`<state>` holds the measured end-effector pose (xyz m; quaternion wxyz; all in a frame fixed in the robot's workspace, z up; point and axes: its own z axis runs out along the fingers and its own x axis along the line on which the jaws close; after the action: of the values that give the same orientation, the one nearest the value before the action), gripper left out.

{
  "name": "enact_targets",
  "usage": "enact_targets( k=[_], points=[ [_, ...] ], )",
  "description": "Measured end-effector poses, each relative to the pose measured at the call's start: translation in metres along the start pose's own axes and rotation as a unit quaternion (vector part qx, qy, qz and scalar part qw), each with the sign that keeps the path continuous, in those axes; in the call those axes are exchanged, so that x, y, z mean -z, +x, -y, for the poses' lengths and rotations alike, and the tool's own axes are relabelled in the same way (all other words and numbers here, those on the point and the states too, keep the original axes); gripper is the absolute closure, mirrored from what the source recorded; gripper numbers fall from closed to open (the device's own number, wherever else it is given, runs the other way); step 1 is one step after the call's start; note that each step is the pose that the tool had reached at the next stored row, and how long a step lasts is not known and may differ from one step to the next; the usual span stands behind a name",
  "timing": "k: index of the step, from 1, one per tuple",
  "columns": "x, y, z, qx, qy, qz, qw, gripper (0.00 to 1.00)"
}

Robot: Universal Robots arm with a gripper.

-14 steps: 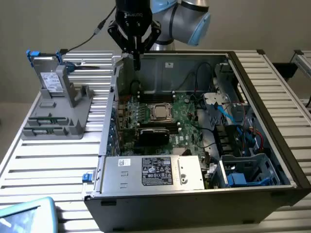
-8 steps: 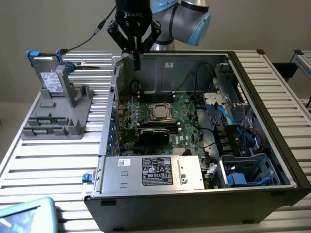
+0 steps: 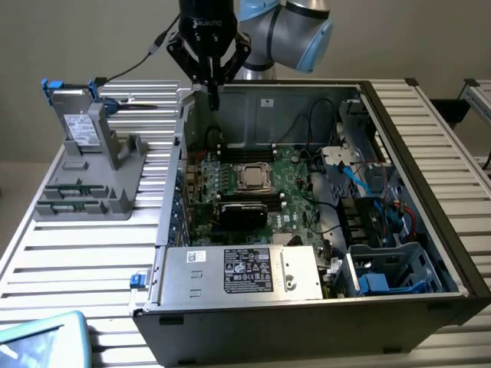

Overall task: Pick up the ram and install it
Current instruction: 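Reach for the ram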

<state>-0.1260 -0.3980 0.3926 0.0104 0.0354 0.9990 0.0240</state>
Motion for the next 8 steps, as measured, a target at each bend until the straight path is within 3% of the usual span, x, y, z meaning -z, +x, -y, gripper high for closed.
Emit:
enact_targets(
  k=[8],
  points=[
    [0.0002,0.0094,-0.0001,0.0,0.0,0.0,1.0,0.89]
  ],
)
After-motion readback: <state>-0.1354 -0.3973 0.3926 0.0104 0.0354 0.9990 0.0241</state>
